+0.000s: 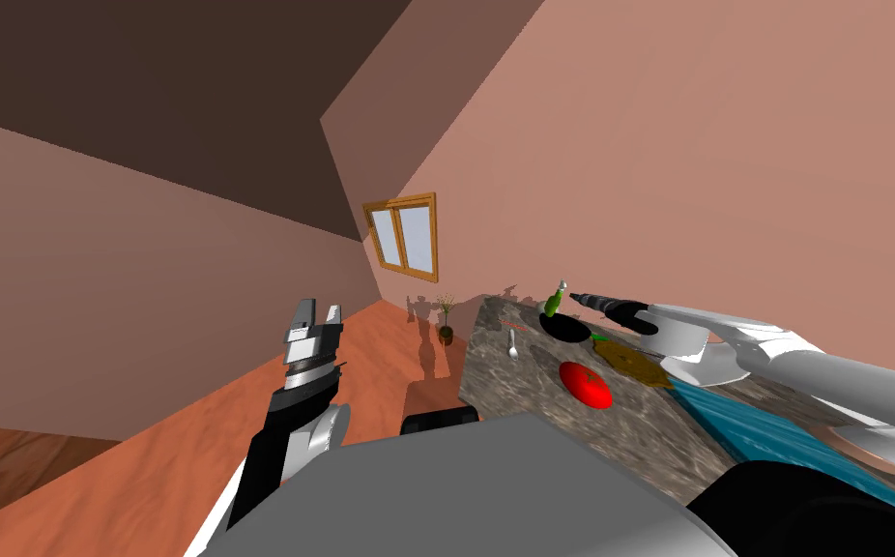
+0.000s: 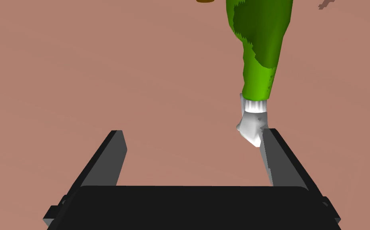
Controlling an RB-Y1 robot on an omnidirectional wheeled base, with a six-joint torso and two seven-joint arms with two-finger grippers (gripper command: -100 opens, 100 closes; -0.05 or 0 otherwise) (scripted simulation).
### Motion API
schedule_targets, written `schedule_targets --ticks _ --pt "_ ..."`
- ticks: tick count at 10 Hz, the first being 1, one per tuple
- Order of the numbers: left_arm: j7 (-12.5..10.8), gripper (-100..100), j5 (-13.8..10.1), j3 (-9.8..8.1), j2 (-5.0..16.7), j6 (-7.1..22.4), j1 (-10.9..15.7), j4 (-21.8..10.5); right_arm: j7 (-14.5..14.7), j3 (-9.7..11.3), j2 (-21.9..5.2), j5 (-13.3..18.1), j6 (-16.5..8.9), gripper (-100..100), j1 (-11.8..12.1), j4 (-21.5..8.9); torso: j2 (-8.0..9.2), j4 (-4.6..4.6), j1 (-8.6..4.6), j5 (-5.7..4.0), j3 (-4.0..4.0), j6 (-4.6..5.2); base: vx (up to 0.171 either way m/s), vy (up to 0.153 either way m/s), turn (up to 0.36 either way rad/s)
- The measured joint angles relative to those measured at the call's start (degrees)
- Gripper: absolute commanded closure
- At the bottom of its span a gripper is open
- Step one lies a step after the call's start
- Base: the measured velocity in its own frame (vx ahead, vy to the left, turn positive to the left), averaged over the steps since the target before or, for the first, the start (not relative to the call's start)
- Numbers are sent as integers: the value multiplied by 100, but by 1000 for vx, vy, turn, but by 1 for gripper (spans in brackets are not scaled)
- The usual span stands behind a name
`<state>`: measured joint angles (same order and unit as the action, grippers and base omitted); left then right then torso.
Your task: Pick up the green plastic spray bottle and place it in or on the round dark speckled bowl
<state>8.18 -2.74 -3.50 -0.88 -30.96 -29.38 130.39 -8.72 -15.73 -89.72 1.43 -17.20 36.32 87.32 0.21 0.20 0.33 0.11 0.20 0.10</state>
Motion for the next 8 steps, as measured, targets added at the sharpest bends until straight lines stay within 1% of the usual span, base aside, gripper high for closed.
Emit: schedule_targets --ticks 2,3,8 --pt "0 0 0 0 0 0 0 0 -98 2 -244 -127 -104 -100 67 154 -1 0 1 0 0 0 11 15 -34" --pt "0 0 0 0 0 0 0 0 -110 4 -257 -134 -115 0 68 162 2 0 -2 -1 1 -1 0 0 0" --pt "0 0 0 0 0 0 0 0 -109 4 -256 -134 -114 0 67 161 6 1 -8 -3 3 0 0 0 0"
